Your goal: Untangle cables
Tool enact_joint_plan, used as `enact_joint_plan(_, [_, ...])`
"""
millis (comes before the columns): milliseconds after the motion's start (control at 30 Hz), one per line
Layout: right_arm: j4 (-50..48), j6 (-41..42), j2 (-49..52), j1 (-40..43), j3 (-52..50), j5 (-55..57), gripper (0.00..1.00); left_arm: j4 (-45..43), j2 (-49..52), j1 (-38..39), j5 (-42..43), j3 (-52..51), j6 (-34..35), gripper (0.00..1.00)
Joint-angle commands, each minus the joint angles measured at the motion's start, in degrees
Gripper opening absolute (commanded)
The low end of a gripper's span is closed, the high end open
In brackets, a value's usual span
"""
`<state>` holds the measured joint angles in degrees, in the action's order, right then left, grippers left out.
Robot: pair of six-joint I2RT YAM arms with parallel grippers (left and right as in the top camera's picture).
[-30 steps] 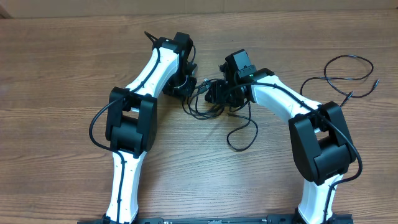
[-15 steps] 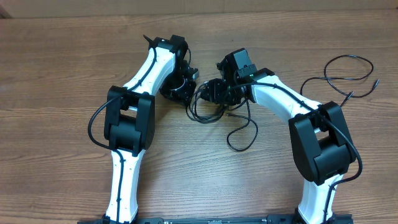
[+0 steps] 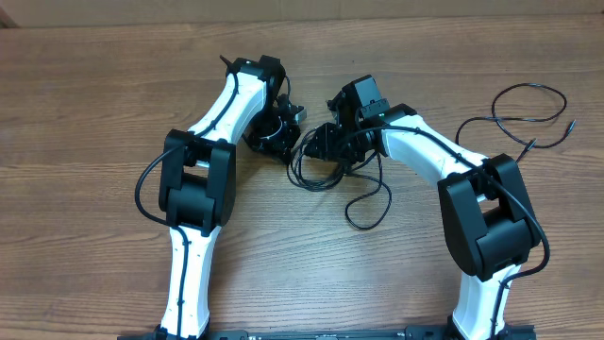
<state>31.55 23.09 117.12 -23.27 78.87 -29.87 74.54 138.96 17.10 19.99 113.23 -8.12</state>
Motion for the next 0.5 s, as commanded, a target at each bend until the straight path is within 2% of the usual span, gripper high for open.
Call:
enact_joint_plan(0, [-0.17, 0.11, -2.21, 0.02, -0.81, -3.69, 0.45, 1.42, 1.14, -0.37, 0.92, 2.47, -0.48, 0.04])
enact_joint_plan(367, [-0.24, 1.09, -2.19, 0.96, -0.81, -1.36, 0.46, 5.22, -4.28, -0.37, 1.07, 4.0, 0.9, 0.04])
enact_joint_plan(467, [-0.17, 1.09, -2.19, 1.9, -0.81, -2.89, 0.49, 5.51, -4.42, -0.37, 1.05, 4.0, 0.9, 0.04])
